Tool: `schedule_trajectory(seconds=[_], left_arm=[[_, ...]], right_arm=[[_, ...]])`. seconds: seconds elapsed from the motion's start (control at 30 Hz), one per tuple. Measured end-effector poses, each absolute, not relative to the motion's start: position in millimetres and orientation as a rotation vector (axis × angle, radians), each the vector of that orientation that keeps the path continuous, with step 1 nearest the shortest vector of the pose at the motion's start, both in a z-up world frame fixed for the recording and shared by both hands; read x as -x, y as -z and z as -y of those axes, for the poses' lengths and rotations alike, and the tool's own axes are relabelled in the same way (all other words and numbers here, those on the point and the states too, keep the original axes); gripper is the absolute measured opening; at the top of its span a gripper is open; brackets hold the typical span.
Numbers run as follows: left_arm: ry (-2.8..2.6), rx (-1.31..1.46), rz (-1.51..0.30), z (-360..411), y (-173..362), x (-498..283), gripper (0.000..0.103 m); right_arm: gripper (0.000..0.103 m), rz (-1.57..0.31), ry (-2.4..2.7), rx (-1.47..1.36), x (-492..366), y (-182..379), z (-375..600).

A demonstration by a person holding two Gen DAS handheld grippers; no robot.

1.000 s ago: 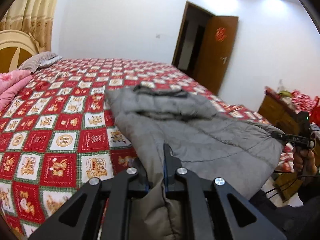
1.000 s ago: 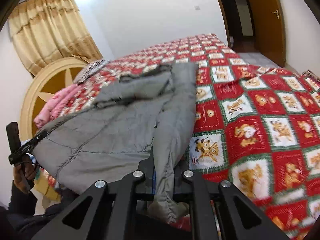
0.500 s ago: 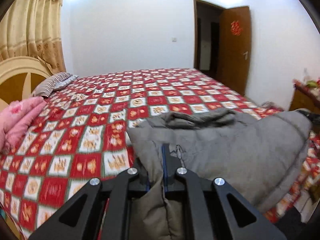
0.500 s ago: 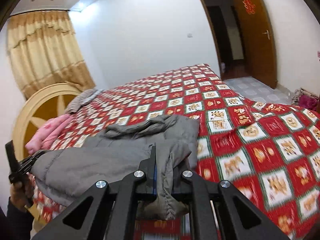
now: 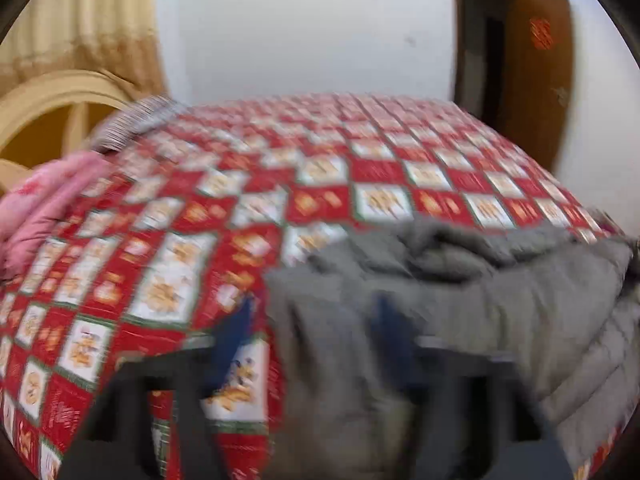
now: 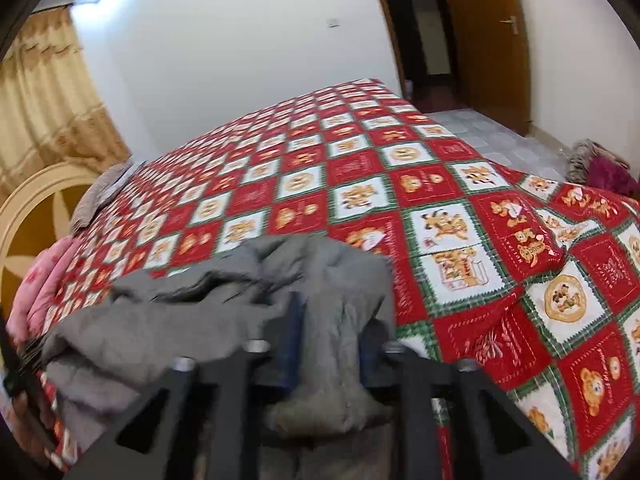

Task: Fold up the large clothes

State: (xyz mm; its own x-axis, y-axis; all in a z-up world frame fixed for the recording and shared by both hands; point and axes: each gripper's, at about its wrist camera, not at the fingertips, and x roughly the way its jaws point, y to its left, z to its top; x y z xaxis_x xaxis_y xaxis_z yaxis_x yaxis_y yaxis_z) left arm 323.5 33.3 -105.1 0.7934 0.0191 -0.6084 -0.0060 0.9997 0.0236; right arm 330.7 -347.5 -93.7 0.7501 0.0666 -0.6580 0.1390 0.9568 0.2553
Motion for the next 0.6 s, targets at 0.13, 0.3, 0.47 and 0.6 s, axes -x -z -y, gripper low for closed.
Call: schedule_trajectory(seconds=[0.13,0.3,0.47,0.6], left_arm=[[-0.091,0.006,-0.523,-48,80,-309,0.103],[-0.221,-0.002,-0.443,-40,61,-296,0.103],[-0.326,-0.009,-0.401,-23,52,-302,0.103],[-0.348,0.028,-0.372,-26,38,-307,0.103]], right_arm=[[0.078,-0.678,0.055,-0.364,-343,96,362],[0.078,-0.571,0.133,-0.298,-341,82,344],[0.083,-0.441,0.168,-0.251,-321,67,316],[0.087,-0.384,0.149,-0.182,-313,57,296]])
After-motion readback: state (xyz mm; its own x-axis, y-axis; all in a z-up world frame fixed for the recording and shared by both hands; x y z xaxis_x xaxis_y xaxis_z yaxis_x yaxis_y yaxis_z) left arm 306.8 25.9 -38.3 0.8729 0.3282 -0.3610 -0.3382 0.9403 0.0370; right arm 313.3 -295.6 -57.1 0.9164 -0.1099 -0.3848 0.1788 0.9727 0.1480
